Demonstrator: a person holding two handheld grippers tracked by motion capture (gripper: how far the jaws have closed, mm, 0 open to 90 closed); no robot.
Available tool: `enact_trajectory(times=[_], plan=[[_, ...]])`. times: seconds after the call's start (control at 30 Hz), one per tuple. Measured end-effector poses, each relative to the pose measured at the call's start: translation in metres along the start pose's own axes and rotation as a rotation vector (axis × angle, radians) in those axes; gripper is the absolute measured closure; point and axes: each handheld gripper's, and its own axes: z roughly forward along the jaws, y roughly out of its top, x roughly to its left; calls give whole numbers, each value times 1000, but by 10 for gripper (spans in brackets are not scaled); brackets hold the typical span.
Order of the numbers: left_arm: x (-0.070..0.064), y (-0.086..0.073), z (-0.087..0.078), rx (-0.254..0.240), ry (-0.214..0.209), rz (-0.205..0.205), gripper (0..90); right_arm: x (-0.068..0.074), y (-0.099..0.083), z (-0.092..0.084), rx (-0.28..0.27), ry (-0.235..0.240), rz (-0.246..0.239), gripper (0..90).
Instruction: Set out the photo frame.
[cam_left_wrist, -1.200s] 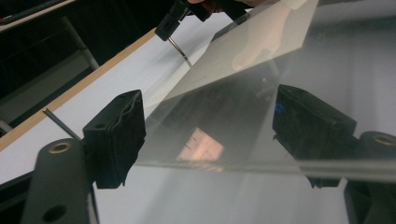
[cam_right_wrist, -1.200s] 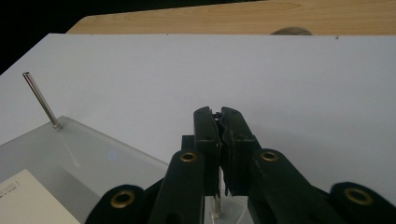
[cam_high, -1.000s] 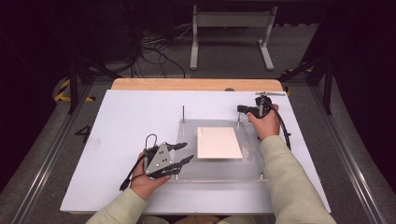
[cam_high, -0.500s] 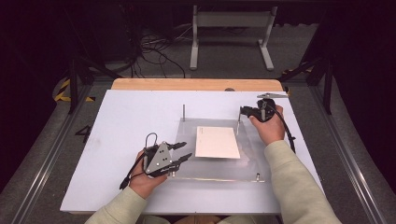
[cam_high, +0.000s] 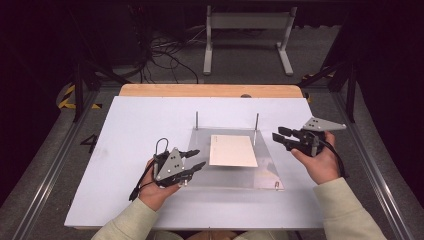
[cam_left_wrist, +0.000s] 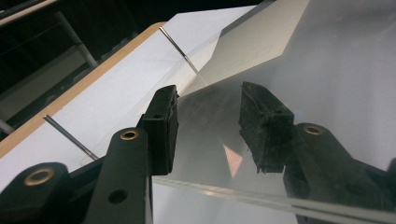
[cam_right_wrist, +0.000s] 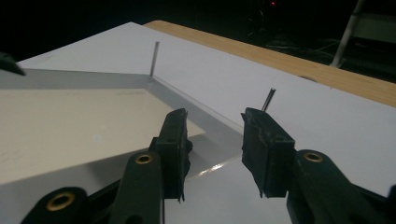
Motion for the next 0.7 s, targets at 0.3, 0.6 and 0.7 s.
enact_trajectory(times=[0.3,0.6,0.7], plan=[[2,4,0,13,1,-13,560,33,-22,-47,-38,35,-109,507],[4,7,-1,16,2,-25,559,57,-51,-41,-7,53,-282,394],[4,8,0,15,0,-23,559,62,-47,-35,-45,64,-328,375]])
